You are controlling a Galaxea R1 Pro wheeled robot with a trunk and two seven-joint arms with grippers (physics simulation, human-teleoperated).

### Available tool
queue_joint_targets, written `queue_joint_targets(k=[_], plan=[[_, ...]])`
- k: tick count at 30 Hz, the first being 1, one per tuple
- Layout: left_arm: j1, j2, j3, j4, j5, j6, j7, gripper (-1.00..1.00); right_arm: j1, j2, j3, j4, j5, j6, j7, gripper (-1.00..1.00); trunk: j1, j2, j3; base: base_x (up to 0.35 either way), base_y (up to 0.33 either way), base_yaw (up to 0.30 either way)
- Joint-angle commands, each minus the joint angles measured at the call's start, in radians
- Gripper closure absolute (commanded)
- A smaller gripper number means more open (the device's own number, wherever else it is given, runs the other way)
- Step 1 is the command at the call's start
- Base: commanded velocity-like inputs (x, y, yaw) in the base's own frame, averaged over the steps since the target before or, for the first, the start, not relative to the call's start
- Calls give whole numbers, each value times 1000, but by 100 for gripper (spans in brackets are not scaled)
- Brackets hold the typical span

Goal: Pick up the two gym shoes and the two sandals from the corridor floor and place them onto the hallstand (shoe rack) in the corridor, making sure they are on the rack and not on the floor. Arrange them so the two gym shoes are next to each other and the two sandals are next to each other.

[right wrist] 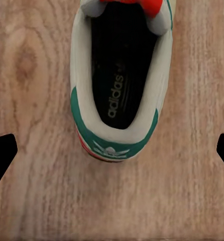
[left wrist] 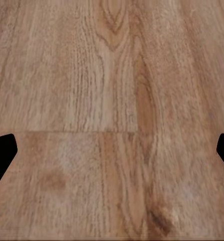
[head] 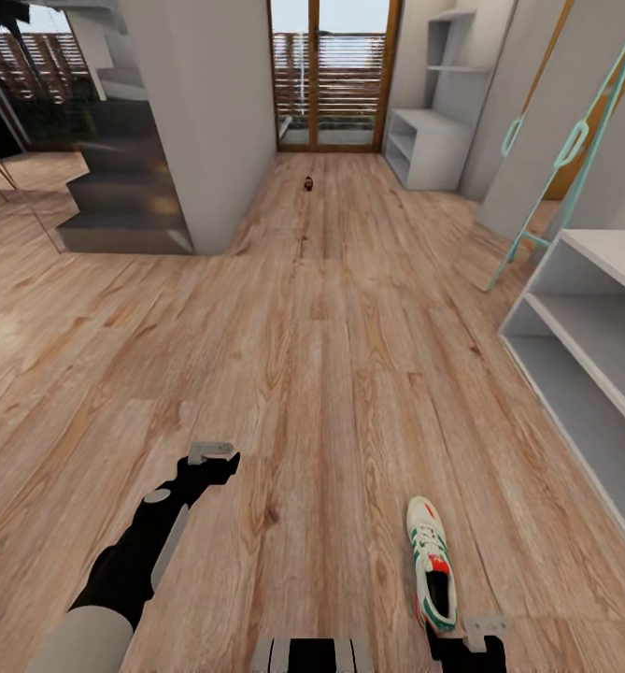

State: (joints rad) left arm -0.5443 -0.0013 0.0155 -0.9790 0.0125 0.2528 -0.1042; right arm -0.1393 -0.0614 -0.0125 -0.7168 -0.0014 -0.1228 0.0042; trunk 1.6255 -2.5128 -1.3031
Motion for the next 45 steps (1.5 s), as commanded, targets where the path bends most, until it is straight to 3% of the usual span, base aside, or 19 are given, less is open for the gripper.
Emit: queue_joint_targets(k=[1, 19, 31, 45], plan=[[0, 0, 2, -6, 1, 9, -6, -100, 0, 0, -1, 0, 0, -3, 0, -100, 0, -1, -6, 0, 0, 0], [3, 3, 3, -14, 1, 18, -12, -100, 0, 0, -1, -3, -2, -3, 0, -100, 8, -5, -102, 0, 0, 0], [3, 4, 1, -12, 1, 17, -12, -100, 0, 0, -1, -9, -2, -3, 0, -100, 14, -8, -152, 0, 0, 0], [8, 3, -3, -10, 2, 4, -15, -100, 0, 9, -3, -12, -2, -28, 0, -100, 14, -8, -152, 0, 0, 0]])
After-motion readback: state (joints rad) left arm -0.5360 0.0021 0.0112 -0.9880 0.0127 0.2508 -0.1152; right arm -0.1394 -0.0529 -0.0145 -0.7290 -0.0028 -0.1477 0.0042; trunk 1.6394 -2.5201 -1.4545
